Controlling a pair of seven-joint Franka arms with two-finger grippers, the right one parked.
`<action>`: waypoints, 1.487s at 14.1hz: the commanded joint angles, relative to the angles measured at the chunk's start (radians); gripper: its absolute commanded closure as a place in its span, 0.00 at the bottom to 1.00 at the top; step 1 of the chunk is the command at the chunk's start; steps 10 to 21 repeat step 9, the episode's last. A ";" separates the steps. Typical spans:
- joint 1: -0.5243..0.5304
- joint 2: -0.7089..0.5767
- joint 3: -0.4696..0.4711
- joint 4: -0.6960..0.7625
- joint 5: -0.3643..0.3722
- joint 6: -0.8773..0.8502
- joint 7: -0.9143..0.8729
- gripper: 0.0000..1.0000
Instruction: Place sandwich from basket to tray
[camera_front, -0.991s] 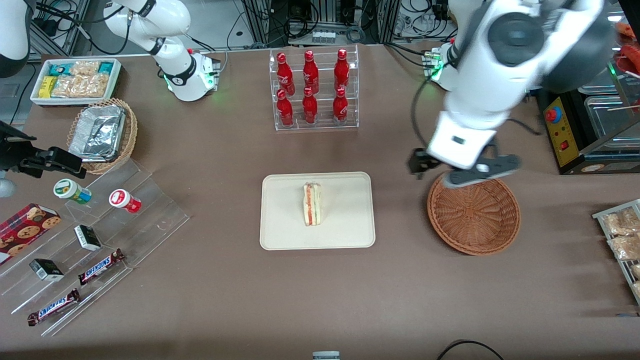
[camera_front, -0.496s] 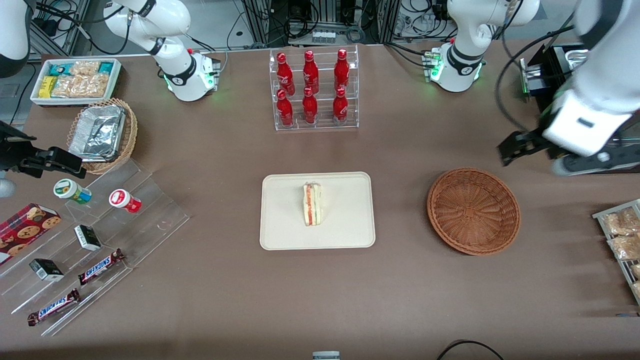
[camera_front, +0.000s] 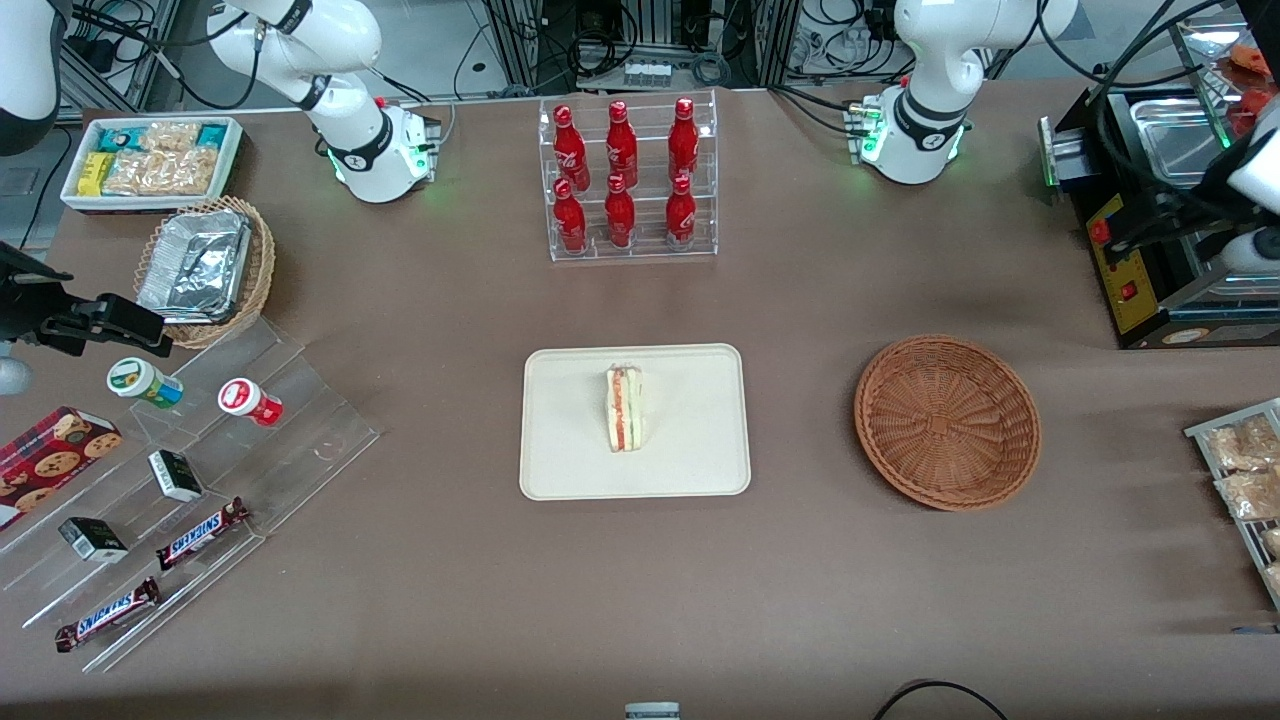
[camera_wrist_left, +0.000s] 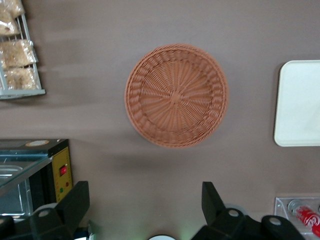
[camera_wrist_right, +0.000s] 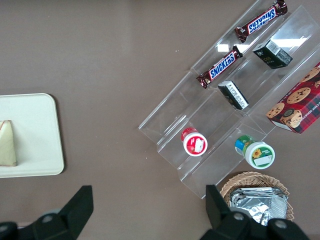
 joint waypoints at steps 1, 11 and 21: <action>0.001 -0.052 0.034 -0.052 -0.012 0.019 0.030 0.01; -0.025 -0.029 0.017 0.043 -0.006 -0.066 0.004 0.01; -0.025 -0.029 0.017 0.043 -0.006 -0.066 0.004 0.01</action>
